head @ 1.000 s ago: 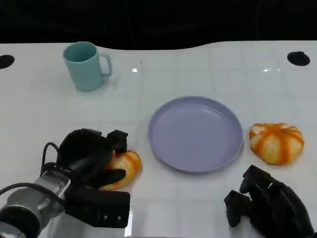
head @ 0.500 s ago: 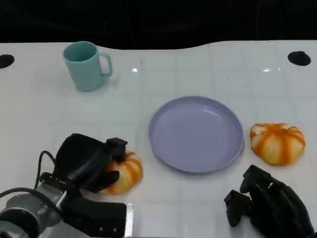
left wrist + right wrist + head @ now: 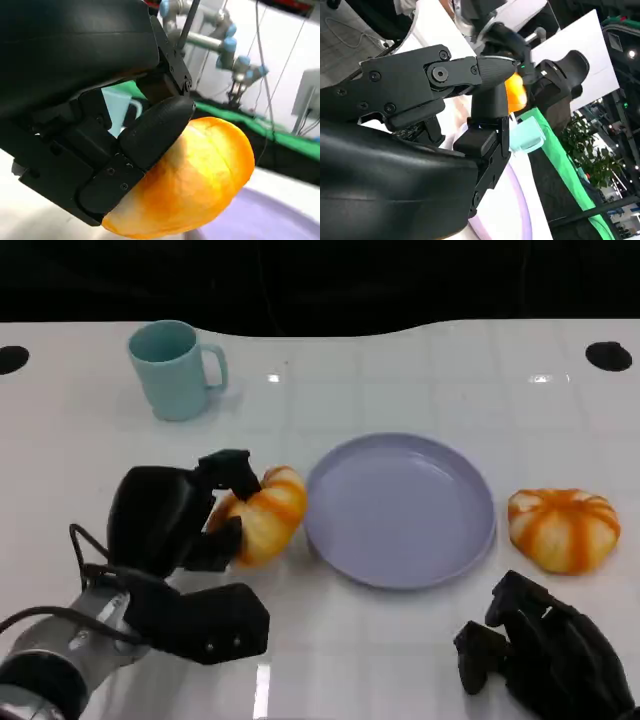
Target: Grasp the bread from the table and place it into the plate.
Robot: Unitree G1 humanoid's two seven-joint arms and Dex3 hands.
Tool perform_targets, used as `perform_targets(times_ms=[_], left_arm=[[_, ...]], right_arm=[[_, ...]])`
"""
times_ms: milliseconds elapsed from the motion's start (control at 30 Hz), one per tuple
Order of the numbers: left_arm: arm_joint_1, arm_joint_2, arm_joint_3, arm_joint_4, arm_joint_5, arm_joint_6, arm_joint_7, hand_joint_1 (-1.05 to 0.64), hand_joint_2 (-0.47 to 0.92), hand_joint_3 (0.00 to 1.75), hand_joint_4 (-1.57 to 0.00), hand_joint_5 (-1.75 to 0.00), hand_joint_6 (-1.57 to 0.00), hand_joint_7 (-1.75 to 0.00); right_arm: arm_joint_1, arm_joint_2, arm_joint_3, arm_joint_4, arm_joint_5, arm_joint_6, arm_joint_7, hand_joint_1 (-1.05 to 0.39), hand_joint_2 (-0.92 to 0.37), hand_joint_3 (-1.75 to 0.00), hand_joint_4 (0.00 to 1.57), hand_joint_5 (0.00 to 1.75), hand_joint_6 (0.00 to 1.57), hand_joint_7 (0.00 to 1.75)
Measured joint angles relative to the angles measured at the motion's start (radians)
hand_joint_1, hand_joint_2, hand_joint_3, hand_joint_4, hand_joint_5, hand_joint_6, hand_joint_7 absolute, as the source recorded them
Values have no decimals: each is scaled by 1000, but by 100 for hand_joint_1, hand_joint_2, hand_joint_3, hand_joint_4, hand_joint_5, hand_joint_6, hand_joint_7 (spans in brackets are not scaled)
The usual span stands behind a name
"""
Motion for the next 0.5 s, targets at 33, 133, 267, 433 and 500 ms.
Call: perform_targets(times_ms=[33, 133, 267, 433, 500], left_arm=[[0, 0, 8, -15, 0, 1, 0, -90, 74, 173, -157, -175, -150, -175], [0, 1, 23, -56, 1, 5, 0, -89, 72, 169, -157, -175, -142, -175], [-9, 0, 37, -97, 4, 8, -1, -86, 73, 161, -157, -175, -138, -175], [-68, -16, 33, -98, 15, 18, -28, -86, 73, 154, -156, -175, -129, -175], [-99, -31, 28, -91, 19, 17, -44, -86, 75, 151, -156, -175, -130, -175]], right_arm=[[0, 0, 0, 0, 0, 1, -1, -56, -92, -23, 77, 171, 67, 147], [0, 0, 0, 0, 0, 6, -5, -55, -92, -24, 77, 171, 67, 147], [0, 0, 0, 0, 0, 6, -5, -56, -92, -24, 76, 171, 66, 147], [0, -1, 1, 0, -2, 6, -8, -56, -92, -24, 76, 171, 66, 146], [0, -1, 1, 0, -2, 6, -8, -56, -92, -24, 76, 170, 67, 146]])
